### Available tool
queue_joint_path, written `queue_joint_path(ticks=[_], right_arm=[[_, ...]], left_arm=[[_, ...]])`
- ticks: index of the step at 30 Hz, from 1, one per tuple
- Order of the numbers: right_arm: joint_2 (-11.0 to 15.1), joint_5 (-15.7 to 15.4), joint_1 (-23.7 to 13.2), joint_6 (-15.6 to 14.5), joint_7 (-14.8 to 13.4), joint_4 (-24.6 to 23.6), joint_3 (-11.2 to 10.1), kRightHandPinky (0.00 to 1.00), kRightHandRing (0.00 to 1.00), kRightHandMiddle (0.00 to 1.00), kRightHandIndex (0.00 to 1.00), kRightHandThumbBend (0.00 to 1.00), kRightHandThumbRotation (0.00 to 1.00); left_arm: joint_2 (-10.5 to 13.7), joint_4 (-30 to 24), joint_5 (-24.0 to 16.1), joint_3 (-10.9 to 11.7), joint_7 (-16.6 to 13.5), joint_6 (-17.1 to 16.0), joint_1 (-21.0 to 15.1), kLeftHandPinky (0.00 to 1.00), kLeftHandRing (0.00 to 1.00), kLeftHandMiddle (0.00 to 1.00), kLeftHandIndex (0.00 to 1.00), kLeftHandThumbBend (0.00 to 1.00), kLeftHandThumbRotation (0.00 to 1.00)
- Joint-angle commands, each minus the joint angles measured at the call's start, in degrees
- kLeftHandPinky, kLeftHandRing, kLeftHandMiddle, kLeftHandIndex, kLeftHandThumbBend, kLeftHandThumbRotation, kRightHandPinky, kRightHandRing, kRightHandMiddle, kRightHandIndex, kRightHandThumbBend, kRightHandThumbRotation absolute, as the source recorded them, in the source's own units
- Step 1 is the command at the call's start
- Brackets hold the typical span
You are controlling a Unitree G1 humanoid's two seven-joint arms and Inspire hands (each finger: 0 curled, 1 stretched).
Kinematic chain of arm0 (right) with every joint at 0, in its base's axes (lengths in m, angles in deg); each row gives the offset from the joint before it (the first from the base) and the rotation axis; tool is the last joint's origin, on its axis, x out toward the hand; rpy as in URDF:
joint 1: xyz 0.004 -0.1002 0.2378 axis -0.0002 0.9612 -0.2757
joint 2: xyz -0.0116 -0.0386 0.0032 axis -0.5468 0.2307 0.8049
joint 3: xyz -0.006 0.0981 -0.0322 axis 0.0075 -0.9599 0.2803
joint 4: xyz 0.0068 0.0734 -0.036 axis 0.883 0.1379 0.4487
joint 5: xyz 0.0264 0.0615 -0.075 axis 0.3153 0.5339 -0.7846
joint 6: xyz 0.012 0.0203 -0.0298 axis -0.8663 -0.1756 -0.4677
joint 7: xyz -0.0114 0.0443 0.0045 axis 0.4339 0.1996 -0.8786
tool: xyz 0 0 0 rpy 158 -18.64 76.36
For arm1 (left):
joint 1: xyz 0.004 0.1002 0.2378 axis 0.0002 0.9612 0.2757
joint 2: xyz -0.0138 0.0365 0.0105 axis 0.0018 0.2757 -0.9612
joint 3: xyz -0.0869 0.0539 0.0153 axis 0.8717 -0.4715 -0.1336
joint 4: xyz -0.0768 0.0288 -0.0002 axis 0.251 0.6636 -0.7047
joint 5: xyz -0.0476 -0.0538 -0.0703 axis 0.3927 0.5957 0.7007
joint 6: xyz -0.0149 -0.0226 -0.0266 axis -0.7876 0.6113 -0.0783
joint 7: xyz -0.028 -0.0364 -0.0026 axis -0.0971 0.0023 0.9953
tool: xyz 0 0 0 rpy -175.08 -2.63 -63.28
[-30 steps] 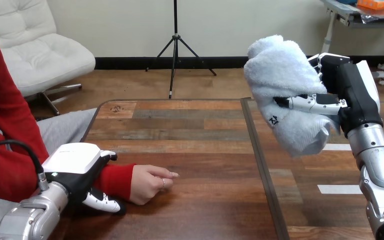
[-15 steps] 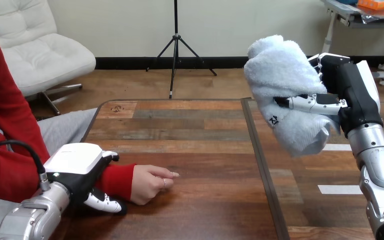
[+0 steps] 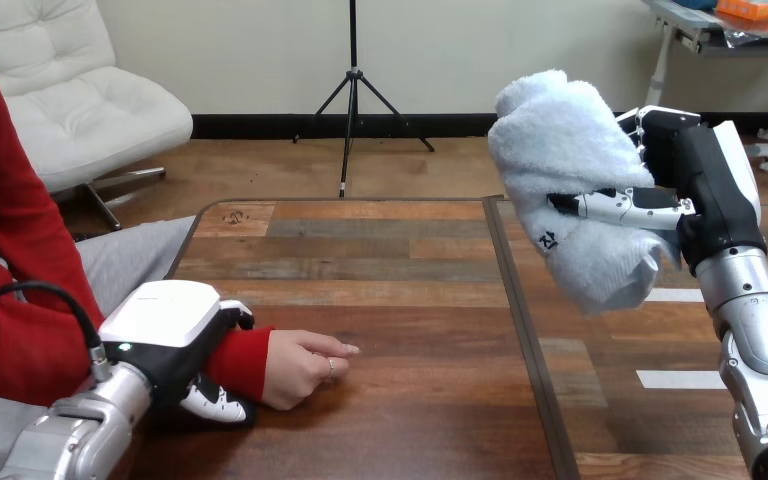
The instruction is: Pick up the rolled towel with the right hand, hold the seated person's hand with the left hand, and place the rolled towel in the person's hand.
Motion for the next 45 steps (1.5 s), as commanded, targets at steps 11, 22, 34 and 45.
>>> queue_joint_path(ticks=[11,22,34,45], right_arm=[[0.1,1.2,-2.4,0.1,-0.6,-4.0,-1.7,0.29,0.34,0.40,0.42,0.80,0.00],[0.2,0.9,-2.4,0.1,-0.7,-4.1,-1.7,0.29,0.34,0.40,0.42,0.80,0.00],[0.2,0.8,-2.4,0.3,-0.8,-4.1,-1.6,0.29,0.33,0.40,0.42,0.81,0.00],[0.0,1.4,-2.4,0.0,-0.3,-4.2,-1.8,0.29,0.33,0.40,0.42,0.81,0.00]], left_arm=[[0.4,-0.3,-3.4,-2.6,-1.3,1.2,-2.3,0.73,0.70,0.69,0.63,0.79,0.05],[0.6,-0.1,-3.3,-2.8,-1.9,1.2,-2.5,0.69,0.68,0.67,0.59,0.76,0.00],[0.8,-0.5,-3.7,-3.1,-1.4,1.9,-2.5,0.66,0.66,0.65,0.57,0.74,0.00],[0.9,-1.0,-3.6,-3.1,-1.3,2.1,-2.4,0.65,0.65,0.65,0.58,0.73,0.00]])
